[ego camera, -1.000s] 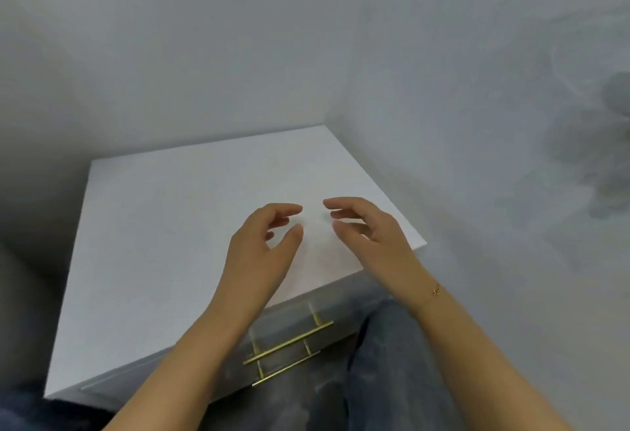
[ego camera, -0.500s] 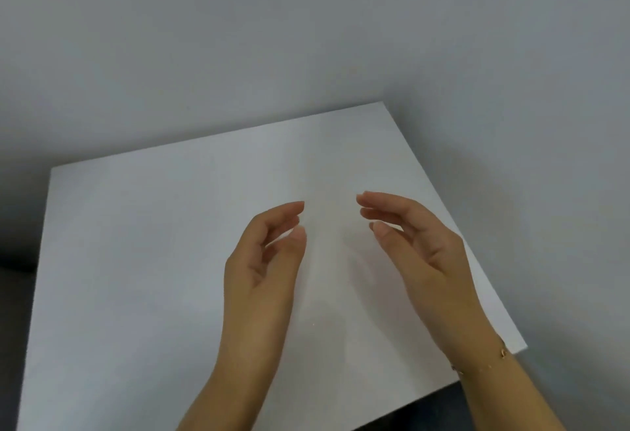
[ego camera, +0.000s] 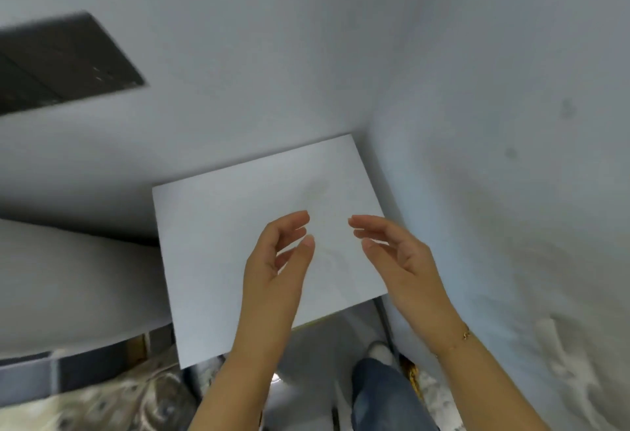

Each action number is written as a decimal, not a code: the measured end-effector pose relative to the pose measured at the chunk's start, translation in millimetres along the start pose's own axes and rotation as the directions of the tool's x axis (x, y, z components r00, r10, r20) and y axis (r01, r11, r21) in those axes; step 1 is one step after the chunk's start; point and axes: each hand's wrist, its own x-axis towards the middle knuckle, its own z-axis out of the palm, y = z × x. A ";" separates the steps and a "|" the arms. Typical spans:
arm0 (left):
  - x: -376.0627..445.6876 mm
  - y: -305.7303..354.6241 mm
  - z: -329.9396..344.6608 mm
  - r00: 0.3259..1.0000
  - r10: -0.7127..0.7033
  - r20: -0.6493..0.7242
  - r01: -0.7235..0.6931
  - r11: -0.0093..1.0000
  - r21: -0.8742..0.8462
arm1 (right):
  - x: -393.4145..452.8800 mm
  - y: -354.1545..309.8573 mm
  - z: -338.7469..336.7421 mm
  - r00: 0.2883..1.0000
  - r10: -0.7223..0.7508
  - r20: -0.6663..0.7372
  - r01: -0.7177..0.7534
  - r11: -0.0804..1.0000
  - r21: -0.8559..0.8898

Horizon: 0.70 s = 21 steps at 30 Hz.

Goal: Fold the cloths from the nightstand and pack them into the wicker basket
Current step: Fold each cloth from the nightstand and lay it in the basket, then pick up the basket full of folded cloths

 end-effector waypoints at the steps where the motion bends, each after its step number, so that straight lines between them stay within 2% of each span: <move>1: -11.9 19.0 -3.0 1.000 -0.007 0.013 0.007 1.000 0.004 | -14.0 -17.8 -5.9 1.000 0.017 0.001 -0.017 1.000 -0.009; 5: -48.9 79.4 -24.1 0.988 -0.041 0.146 0.034 0.998 0.050 | -72.5 -76.5 -23.5 0.998 0.058 -0.034 -0.060 0.996 -0.060; 9: -77.8 117.9 -35.0 0.953 -0.007 0.302 -0.027 0.994 0.110 | -121.2 -111.9 -30.5 0.994 0.030 -0.109 -0.042 0.993 -0.107; 13: -106.3 150.5 -52.4 0.840 0.028 0.543 -0.139 0.976 0.165 | -179.5 -141.0 -14.6 0.957 -0.031 -0.289 -0.012 0.989 -0.145; 18: -139.3 178.4 -67.9 0.663 0.018 0.748 -0.260 0.943 0.208 | -252.4 -155.1 8.1 0.818 0.034 -0.574 -0.044 0.999 -0.004; 19: -152.2 183.7 -65.1 0.602 0.000 0.799 -0.282 0.936 0.213 | -275.1 -156.0 12.7 0.770 0.054 -0.636 -0.049 0.998 0.026; 21: -162.1 184.4 -63.0 0.565 -0.009 0.825 -0.289 0.934 0.209 | -292.8 -153.9 17.7 0.751 0.078 -0.656 -0.067 0.997 0.042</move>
